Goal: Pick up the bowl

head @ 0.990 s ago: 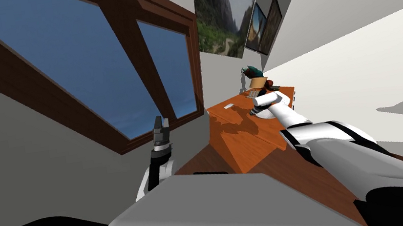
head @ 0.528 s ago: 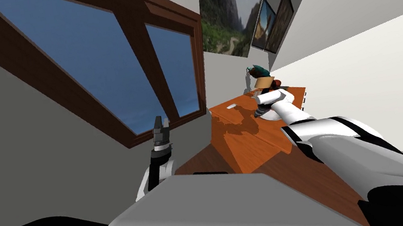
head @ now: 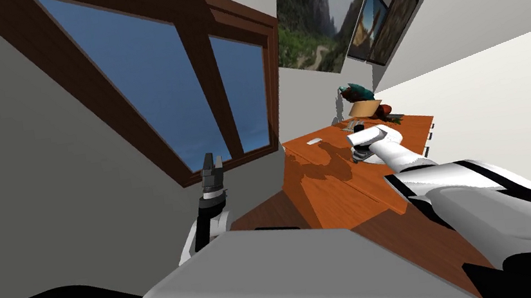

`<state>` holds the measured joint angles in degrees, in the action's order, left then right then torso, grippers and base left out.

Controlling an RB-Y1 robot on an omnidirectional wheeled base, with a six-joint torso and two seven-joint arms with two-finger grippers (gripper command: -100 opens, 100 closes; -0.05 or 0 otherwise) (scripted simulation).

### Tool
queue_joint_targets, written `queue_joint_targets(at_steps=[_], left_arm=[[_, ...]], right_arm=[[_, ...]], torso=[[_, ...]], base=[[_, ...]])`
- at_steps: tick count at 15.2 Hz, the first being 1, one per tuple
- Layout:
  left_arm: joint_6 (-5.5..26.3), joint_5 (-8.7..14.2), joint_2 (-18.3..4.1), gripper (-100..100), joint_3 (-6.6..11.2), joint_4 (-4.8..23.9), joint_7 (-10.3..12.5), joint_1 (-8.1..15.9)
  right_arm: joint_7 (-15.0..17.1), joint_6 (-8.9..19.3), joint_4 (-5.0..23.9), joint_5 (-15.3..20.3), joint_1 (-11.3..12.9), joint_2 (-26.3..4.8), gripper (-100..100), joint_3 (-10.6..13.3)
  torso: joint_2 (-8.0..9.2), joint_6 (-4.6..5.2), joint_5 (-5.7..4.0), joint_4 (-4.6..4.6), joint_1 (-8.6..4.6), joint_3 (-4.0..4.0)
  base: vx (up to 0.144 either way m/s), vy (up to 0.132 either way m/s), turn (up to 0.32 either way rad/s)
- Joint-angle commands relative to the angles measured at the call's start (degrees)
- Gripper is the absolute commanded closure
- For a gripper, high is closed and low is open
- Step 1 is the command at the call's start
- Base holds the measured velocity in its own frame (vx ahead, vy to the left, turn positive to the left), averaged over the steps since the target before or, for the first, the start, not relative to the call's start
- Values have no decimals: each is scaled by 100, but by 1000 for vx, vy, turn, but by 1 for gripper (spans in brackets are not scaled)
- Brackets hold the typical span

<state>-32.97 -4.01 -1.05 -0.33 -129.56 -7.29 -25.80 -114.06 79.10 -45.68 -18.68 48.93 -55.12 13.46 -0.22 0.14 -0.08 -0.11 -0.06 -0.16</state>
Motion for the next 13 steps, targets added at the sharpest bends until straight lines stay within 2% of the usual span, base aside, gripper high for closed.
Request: queue_joint_targets(at_steps=[1, 6, 7, 8, 13], left_arm=[[0, 0, 0, 0, 0, 0, 0, 0], [0, 0, -1, 0, 1, 0, 0, 0], [0, 0, -1, 0, 1, 0, 0, 0], [0, 0, -1, 0, 1, 0, 0, 0], [0, 0, -1, 0, 1, 0, 0, 0]], right_arm=[[286, -286, 286, 187, 126, 30, -100, 106], [888, -857, 336, 187, 126, 30, -100, 106], [741, -678, 281, 178, 93, 16, -100, 96], [789, -721, 276, 178, 89, 16, 100, 95], [786, -717, 279, 175, 85, 21, 100, 98]], torso=[[0, 0, 0, 0, 0, 0], [1, -1, -9, 0, -36, 1], [1, 0, -9, 0, -37, 1], [1, 0, -9, 0, -36, 1], [7, 2, -5, 6, -33, 6]], base=[[4, 25, -68], [-2, -3, -5], [0, 0, 0], [0, 0, 0], [0, 0, 1]])
